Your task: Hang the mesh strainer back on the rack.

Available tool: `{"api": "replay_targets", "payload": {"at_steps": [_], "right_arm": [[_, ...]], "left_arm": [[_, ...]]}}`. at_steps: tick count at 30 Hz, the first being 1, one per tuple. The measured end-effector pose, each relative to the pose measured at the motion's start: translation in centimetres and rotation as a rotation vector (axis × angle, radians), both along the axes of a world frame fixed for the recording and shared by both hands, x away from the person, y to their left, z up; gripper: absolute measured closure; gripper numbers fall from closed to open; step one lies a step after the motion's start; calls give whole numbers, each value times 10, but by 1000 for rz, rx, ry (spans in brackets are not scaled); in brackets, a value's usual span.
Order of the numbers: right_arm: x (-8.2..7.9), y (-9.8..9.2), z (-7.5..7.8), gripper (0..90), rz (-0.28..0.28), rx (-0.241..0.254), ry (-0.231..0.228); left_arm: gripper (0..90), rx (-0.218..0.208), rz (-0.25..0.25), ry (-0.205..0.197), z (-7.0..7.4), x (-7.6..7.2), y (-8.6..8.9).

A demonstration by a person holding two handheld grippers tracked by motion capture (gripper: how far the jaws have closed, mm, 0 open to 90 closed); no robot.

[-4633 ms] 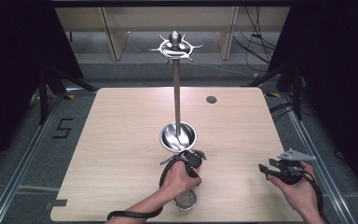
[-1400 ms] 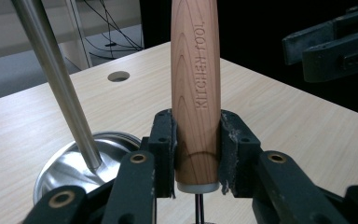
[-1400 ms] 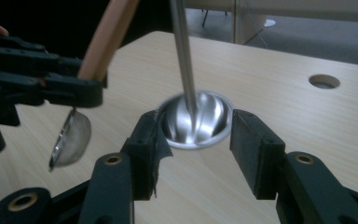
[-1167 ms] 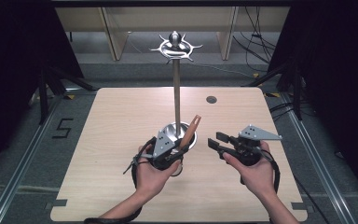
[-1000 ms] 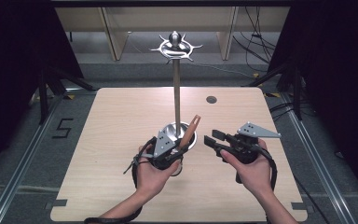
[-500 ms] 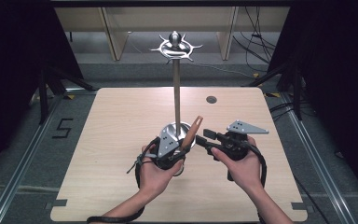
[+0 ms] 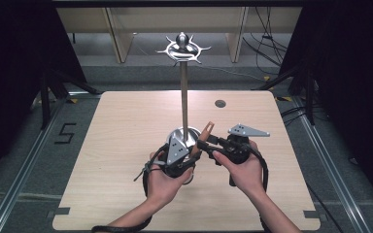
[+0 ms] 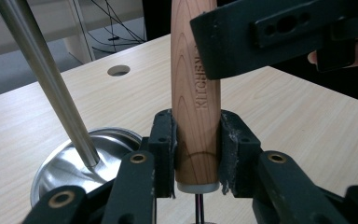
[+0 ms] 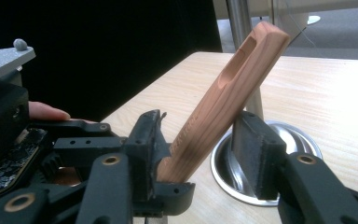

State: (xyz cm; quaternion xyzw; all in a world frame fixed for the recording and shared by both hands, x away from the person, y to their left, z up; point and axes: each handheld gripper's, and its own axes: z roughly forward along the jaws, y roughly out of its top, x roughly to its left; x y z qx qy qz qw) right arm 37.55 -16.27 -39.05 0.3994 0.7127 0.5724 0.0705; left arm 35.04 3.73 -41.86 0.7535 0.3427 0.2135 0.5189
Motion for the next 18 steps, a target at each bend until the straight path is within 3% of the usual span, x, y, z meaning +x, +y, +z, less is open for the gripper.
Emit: {"api": "replay_targets", "payload": {"at_steps": [2,3,6,11,12,18], "right_arm": [[-1,1,-1,569,0,9,14],[2,0,-2,576,10,-8,-13],[3,1,-4,607,8,-8,-25],[1,2,-3,620,10,0,17],[5,0,-5,630,20,-11,-25],[5,2,-5,707,49,12,-16]], "left_arm": [[679,-3,-1,1,0,0,0],[679,2,-5,-2,0,0,0],[679,-1,-5,-2,1,0,-2],[678,-7,-11,-9,0,0,-5],[678,-3,-7,-5,1,-1,-5],[677,-1,-14,-1,-1,-1,-6]]}}
